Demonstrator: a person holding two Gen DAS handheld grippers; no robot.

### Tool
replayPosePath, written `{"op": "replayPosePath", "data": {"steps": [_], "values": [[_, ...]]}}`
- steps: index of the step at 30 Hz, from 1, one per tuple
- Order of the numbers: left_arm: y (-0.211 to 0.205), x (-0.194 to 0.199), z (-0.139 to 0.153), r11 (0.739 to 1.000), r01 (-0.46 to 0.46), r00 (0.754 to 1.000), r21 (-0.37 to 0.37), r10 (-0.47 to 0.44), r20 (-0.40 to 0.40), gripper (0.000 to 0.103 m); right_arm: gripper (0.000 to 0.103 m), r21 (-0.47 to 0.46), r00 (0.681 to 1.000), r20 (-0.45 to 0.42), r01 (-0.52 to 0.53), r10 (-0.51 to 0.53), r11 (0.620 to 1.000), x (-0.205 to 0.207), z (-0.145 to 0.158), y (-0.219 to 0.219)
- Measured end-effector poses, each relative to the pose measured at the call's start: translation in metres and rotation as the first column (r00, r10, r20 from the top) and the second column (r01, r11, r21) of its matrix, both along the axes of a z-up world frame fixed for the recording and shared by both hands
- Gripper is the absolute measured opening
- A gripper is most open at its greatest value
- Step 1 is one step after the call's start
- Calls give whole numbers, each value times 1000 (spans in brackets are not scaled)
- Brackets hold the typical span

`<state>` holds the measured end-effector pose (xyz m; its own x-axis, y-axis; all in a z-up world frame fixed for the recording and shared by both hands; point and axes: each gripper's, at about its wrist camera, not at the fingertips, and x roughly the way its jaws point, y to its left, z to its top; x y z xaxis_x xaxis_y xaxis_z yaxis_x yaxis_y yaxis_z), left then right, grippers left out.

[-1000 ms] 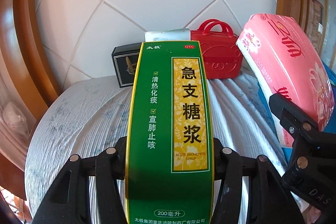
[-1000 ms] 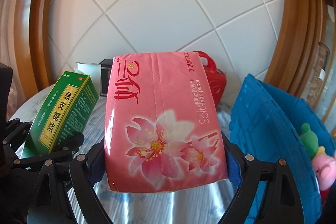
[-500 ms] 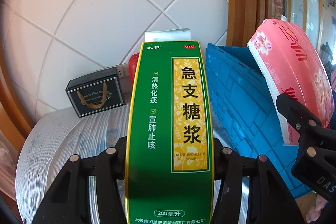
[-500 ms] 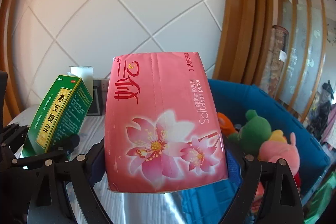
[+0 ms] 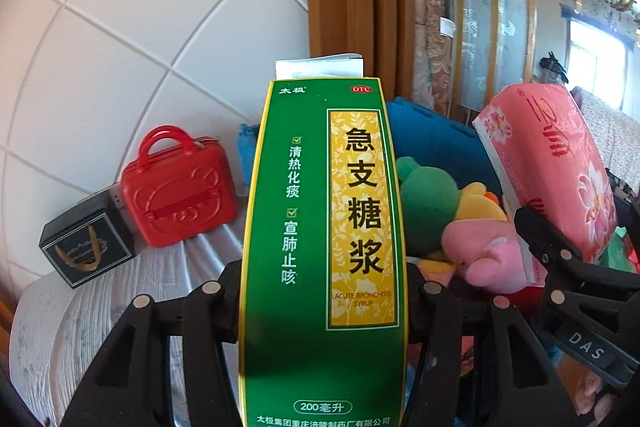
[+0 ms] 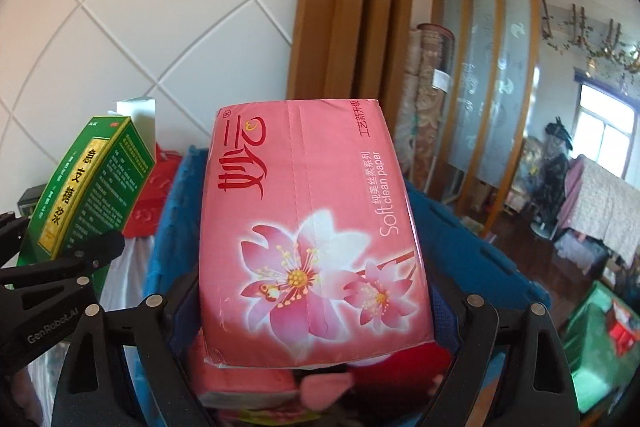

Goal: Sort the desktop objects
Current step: 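Carry the tissue pack in the right gripper over the bin while the left gripper carries the syrup box there, then open the right gripper to drop the tissue pack while the left gripper releases the syrup box into the bin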

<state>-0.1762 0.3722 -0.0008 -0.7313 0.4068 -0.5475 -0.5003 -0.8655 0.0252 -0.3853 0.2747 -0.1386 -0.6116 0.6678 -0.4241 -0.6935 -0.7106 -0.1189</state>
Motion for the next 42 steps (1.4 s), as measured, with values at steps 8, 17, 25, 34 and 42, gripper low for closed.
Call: {"op": "replayPosePath", "data": {"steps": [8,17,25,34,42], "values": [[77,2,-12,988,131,990,-78,-126,66,53,90,-41,991,46,129,-127,991,34,-10,80],[87,1,-17,979,148,986,-140,-135,100,82,91,-101,978,117,182,-170,978,33,-31,131],[85,3,-20,980,134,988,-144,-121,97,93,103,-125,977,126,189,-174,974,34,-36,125],[62,19,-21,987,106,993,-123,-99,64,97,103,-129,979,101,192,-180,973,50,-31,99],[11,55,-8,995,27,999,-93,-31,-35,97,103,-88,986,60,163,-159,983,70,-20,40]]}}
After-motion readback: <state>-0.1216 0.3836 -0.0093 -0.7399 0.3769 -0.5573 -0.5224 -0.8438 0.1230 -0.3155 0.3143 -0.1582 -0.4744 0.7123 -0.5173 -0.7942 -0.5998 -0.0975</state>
